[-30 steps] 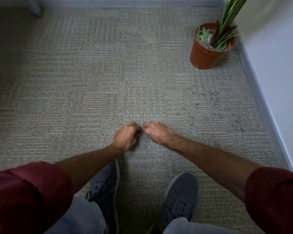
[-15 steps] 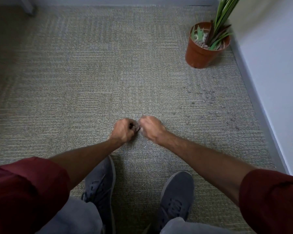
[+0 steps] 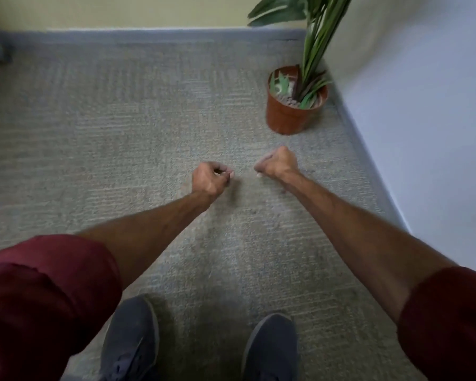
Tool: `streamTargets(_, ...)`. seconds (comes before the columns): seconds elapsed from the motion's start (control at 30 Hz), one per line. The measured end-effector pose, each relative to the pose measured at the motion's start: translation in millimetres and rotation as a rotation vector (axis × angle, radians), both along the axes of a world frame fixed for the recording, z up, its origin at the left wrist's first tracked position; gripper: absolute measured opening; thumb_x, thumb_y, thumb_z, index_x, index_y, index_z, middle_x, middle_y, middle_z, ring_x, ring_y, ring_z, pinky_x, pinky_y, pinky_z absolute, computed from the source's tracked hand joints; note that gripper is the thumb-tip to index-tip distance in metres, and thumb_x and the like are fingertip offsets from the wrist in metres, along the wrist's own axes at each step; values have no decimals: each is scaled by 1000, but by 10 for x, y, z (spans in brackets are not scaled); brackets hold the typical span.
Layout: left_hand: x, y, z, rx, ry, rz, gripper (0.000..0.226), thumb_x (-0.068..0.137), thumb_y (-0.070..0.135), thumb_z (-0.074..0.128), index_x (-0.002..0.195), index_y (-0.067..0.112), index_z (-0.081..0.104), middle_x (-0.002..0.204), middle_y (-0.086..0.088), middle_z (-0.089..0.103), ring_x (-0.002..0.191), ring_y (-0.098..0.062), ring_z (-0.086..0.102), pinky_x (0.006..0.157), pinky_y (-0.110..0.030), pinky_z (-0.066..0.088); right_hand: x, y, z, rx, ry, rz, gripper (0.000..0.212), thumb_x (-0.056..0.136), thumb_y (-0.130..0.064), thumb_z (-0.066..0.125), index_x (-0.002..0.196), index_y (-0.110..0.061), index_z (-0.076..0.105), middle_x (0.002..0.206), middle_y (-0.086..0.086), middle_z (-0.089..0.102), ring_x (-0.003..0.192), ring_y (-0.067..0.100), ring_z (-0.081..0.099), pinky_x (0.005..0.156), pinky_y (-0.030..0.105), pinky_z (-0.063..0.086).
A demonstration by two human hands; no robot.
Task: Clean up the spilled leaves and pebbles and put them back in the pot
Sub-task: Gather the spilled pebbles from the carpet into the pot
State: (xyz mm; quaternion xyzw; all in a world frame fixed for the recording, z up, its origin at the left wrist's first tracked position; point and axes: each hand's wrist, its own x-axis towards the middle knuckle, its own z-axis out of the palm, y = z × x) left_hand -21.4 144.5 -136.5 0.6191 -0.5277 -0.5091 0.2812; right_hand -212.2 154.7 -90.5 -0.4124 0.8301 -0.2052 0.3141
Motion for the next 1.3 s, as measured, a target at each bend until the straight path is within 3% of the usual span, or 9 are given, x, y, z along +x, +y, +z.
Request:
streamTargets(0.23,-1180,-877,557,-63,99,-40,19,91,7,82,75,14,76,97,-22,81,92,-33,80,91,-48,66,-918,-854,521,-181,-13,-209,40,71,-20,94,106,-6,82,95,2,82,88,15,79,82,34,68)
streamTargets(0.37,-1673,-1360,771,-132,75,-54,14,93,12,80,103,2,82,105,-20,81,105,-34,78,95,-45,63,-1333,-1264,576,-242,-80,-263,37,72,-18,95,104,-4,83,100,11,83,91,23,81,85,41,68)
streamTargets(0.53,-2026,-1866,832,-145,39,-5,17,94,14,77,109,7,82,108,-11,81,105,-26,78,93,-40,64,-1471,-1580,490,-267,-110,-294,41,69,-36,98,94,-8,82,81,3,81,62,11,77,57,25,63)
streamTargets(0.67,-2172,-2060,835,-155,40,1,17,97,20,73,109,16,85,103,-4,81,97,-20,79,85,-37,67,-1504,-1742,425,-277,-224,-289,39,80,-22,84,112,-1,76,94,15,80,68,22,81,53,28,62)
streamTargets(0.83,-2120,-1945,727,-338,26,-24,18,99,16,68,104,16,85,105,0,81,99,-15,77,86,-39,67,-1504,-1683,405,-289,-127,-292,18,86,-6,65,98,-4,79,92,11,81,80,23,82,79,43,69)
streamTargets(0.97,-1914,-1545,628,-507,47,-64,23,99,14,60,110,19,80,111,7,77,103,-9,73,90,-35,65,-1405,-1371,397,-461,-82,-309,26,89,0,66,70,-15,78,75,-1,79,69,11,80,69,34,69)
streamTargets(1.1,-1562,-797,319,-571,-60,-322,22,104,20,54,115,18,73,108,6,74,87,-5,72,72,-25,63,-1233,-801,227,-515,0,-259,13,95,-4,68,88,-10,78,86,0,78,80,17,77,70,36,65)
streamTargets(1.2,-1269,-218,-44,-519,-186,-619,21,108,26,50,115,18,68,97,4,73,75,-8,70,61,-28,59,-1158,-159,-66,-379,197,-256,18,93,-11,62,82,-20,73,76,-11,69,67,-1,61,56,18,41)
streamTargets(1.3,-1033,261,-327,-510,-316,-922,9,105,27,55,110,26,62,80,9,68,61,-7,64,51,-29,52,-1176,620,-398,-233,188,-376,13,89,-17,59,80,-12,68,71,-4,65,63,10,59,57,21,40)
